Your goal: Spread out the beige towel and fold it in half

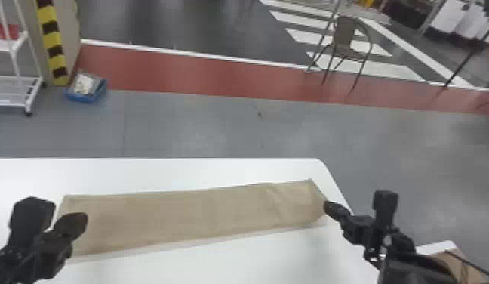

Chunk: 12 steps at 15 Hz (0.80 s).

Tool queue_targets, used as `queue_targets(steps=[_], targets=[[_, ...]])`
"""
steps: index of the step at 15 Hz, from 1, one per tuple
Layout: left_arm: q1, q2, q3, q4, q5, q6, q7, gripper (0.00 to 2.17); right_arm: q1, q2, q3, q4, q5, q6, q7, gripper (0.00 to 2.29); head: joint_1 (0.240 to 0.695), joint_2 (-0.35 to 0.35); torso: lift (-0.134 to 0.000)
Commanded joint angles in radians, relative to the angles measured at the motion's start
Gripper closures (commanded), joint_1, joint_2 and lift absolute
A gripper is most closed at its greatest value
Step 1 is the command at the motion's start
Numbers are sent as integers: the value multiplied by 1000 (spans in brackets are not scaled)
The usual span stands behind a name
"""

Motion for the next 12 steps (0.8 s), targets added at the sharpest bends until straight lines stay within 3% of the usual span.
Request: queue_targets(steps=[1,12], targets=[[-2,0,-24,33,-39,-7,19,1828,-19,-8,-5,31,22,8,-18,1717,695,-350,0],[-15,2,-68,105,-93,-19,85,1825,-95,-26,26,151,93,20,-76,1717,695,-350,0]])
